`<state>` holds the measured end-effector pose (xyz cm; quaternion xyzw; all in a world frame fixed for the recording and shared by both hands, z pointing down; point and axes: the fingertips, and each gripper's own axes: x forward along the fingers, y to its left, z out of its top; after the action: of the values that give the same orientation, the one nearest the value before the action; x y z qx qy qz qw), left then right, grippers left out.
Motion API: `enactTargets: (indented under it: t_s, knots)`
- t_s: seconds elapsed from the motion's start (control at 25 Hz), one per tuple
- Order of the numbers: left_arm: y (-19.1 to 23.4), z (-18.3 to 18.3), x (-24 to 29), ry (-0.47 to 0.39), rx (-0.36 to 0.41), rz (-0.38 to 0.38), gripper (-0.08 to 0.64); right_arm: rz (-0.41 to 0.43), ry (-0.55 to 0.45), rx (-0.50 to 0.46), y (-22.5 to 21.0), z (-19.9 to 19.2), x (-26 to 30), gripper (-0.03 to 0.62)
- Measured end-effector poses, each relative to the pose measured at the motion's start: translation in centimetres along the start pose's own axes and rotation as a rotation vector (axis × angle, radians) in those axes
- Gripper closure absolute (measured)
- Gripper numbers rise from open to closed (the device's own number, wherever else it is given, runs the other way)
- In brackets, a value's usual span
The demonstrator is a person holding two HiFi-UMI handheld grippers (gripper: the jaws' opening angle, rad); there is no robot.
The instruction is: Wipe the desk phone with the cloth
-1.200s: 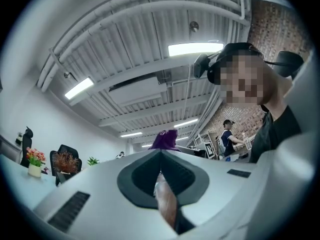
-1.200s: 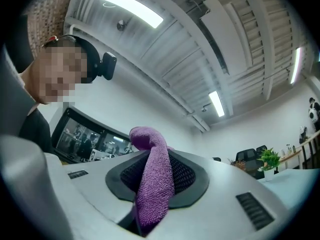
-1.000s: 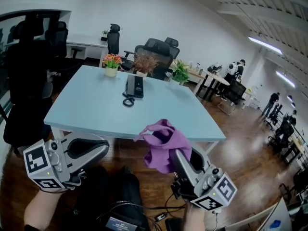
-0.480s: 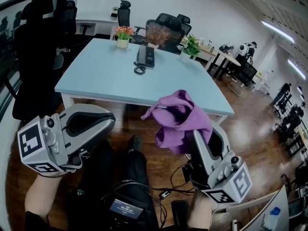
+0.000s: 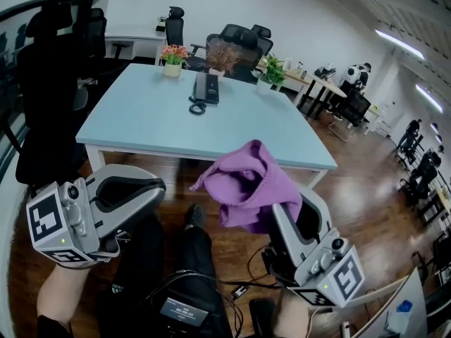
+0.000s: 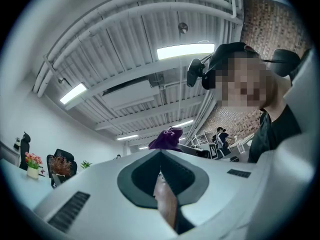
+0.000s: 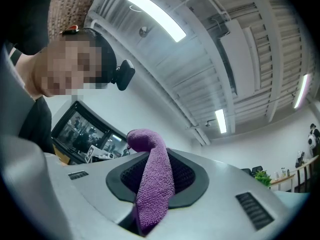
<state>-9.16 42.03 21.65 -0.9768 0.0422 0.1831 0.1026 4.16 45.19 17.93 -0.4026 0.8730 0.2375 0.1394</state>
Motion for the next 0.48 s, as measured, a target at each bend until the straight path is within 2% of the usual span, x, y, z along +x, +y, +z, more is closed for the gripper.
enactTargets:
  t_s: [0.2,0.48]
  knots:
    - [0.5,-0.6,0.3,0.004,0.005,-0.007,0.546,0.013,0.011,0.007,-0.1,-0.9,0.0,0.526]
    - [-0.4,0.0,0.1,0.000,0.014,-0.016,0.546,0.016,0.009,0.005,1.0,-0.1,0.4,0.526]
